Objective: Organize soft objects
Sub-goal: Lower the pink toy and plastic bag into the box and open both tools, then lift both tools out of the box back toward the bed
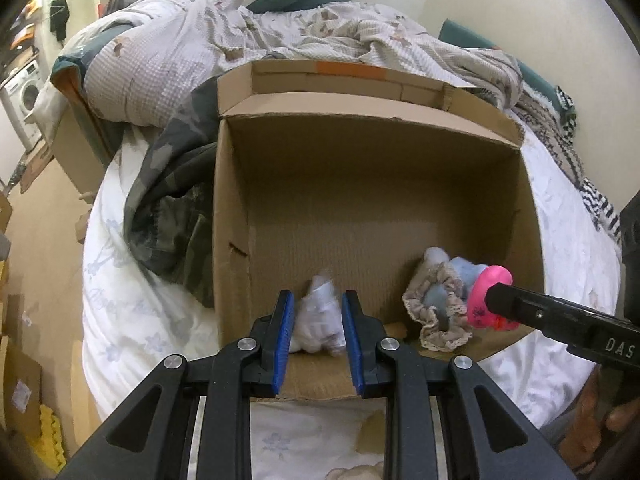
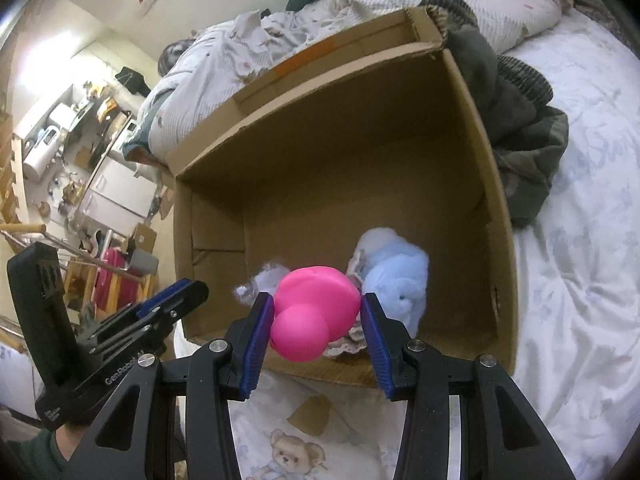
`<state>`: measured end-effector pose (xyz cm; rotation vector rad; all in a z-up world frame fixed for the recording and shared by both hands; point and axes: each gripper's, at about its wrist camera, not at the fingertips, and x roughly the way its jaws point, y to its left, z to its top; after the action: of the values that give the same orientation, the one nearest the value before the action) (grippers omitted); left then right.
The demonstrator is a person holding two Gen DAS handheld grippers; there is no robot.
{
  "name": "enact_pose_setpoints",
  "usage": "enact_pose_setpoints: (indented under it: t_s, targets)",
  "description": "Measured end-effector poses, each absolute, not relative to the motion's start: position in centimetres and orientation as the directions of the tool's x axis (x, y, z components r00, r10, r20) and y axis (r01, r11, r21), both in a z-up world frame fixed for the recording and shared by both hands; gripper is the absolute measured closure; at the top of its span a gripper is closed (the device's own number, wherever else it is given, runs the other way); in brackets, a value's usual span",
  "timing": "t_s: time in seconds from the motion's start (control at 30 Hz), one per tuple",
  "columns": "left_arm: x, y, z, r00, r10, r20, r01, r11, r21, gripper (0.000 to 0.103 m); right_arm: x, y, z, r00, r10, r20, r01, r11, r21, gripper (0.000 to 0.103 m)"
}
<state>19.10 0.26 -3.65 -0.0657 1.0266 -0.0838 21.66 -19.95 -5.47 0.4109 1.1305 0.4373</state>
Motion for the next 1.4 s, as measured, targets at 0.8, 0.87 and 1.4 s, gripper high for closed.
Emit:
enact_pose_setpoints:
  t_s: [0.8, 0.87, 1.4]
  targets:
    - [19.2, 0.7, -4.6, 0.480, -0.074, -0.874, 0.000, 0.996, -0.084, 0.041, 22.2, -20.9, -5.5, 0.402, 0.511, -0.760, -0.073, 0.845, 0.530, 0.028]
    - [19.3, 0.7, -4.6, 0.477, -0.071, -0.876, -0.002, 0.997, -0.082, 0.041, 22.2, -21.2, -5.7, 0.401, 0.510, -0.761, -0.061, 0.844, 0.533, 0.028]
    - [18.4, 0.5, -3.8, 0.518, -0.054, -0.854, 0.014, 0.998, -0.055, 0.041, 21.4, -21.5, -5.1, 0.414, 0.484, -0.771, -0.066, 0.860, 0.505, 0.028]
